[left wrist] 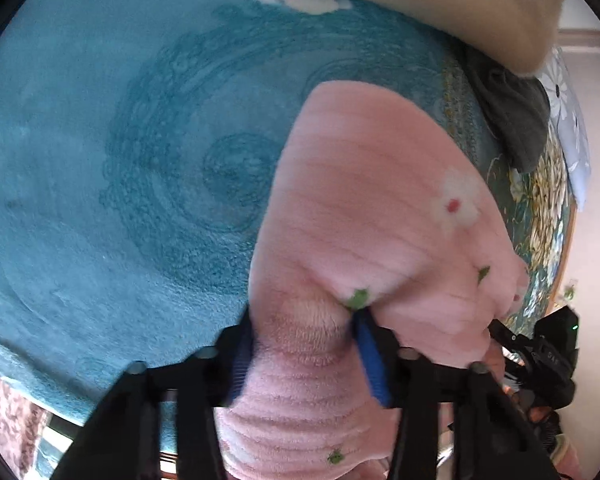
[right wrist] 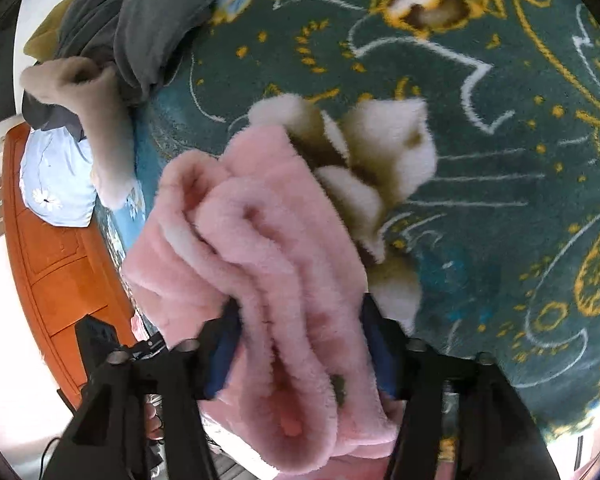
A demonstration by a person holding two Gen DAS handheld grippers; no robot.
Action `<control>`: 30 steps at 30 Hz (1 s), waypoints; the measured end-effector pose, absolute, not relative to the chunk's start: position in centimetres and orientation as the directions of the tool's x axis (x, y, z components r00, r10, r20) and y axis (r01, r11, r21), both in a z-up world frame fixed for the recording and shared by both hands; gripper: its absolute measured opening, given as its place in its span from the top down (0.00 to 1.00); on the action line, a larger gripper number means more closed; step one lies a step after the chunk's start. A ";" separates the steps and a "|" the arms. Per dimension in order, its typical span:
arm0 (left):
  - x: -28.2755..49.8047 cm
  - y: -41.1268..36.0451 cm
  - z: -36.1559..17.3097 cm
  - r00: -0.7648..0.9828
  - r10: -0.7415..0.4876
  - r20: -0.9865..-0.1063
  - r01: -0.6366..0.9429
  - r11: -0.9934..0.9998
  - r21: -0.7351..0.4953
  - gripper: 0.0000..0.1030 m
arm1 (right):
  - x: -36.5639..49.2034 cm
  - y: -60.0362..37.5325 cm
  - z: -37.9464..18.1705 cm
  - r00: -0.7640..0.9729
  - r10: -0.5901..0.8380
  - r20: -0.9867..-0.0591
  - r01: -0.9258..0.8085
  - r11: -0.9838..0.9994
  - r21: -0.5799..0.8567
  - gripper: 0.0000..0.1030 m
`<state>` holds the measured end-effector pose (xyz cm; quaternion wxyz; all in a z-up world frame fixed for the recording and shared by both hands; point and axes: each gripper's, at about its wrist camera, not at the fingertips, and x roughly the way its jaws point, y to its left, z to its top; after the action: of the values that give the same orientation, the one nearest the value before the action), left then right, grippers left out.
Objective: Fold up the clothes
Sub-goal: 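Lift the pants with both grippers and carry them toward the pillow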
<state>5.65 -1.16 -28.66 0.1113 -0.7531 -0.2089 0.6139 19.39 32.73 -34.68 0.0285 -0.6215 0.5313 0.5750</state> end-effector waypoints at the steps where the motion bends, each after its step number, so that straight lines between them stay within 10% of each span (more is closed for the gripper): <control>1: 5.7 -1.0 -28.2 0.155 0.443 -0.883 0.170 -0.892 -0.418 0.70 | 19.3 32.6 -34.3 -0.217 -0.620 -0.754 -0.696 -0.444 0.565 0.58; 30: 5.2 6.0 -14.7 -0.019 0.548 -0.836 -0.007 -0.837 -0.548 0.75 | 20.2 39.1 -16.7 -0.336 -0.452 -0.826 -0.635 -0.540 0.553 0.65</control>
<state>5.18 5.99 -14.66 0.2027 -0.6705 -0.2015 0.6847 20.17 39.13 -16.68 0.0687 -0.5720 0.4749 0.6653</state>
